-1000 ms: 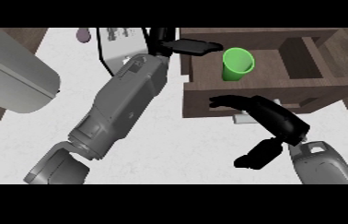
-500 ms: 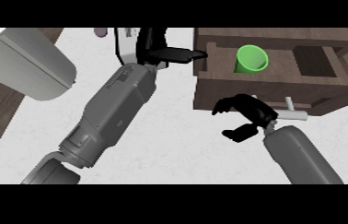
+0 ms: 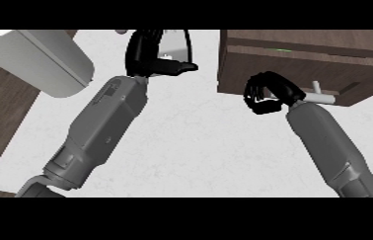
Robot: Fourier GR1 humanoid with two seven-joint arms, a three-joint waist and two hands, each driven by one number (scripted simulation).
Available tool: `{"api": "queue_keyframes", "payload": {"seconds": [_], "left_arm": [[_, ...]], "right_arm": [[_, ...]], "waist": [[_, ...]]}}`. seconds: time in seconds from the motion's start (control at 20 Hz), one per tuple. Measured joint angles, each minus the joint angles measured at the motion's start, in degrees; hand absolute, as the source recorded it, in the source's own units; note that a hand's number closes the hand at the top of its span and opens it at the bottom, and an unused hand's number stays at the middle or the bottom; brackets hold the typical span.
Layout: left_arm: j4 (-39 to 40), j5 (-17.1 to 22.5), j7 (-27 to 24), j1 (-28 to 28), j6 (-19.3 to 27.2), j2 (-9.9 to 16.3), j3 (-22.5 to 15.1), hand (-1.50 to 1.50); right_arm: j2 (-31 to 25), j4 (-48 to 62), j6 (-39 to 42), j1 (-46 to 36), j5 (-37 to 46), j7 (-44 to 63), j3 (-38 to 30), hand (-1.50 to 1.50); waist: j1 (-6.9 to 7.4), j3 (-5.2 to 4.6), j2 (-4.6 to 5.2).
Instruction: Pick up the cup, place it into the drawer and close the drawer
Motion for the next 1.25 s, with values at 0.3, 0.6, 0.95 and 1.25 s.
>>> {"api": "queue_keyframes", "payload": {"seconds": [0.3, 0.6, 0.95, 1.25], "left_arm": [[-3.12, 0.29, 1.7, 2.65, -2.48, 2.86, -0.23, -1.5], [-4.87, 0.36, 2.5, 4.63, -4.43, 4.42, -0.64, -1.5], [-6.33, 0.71, 2.83, 6.24, -6.53, 5.04, -0.95, -1.5], [-7.22, 1.08, 2.8, 7.01, -7.68, 5.24, -0.89, -1.5]], "right_arm": [[-0.81, 6.84, -0.41, -4.23, -2.64, -3.66, -4.52, 1.5], [-1.64, 7.82, 3.87, -4.49, -5.71, -4.95, -6.46, 1.5], [-3.07, 6.79, 9.3, -3.87, -8.76, -5.27, -7.64, 1.5], [-4.26, 5.41, 13.45, -3.16, -10.78, -5.08, -8.11, 1.5]], "waist": [[1.45, 0.24, 0.15], [2.3, 0.45, 0.24], [3.22, 0.76, 0.66], [3.84, 0.94, 1.07]]}}
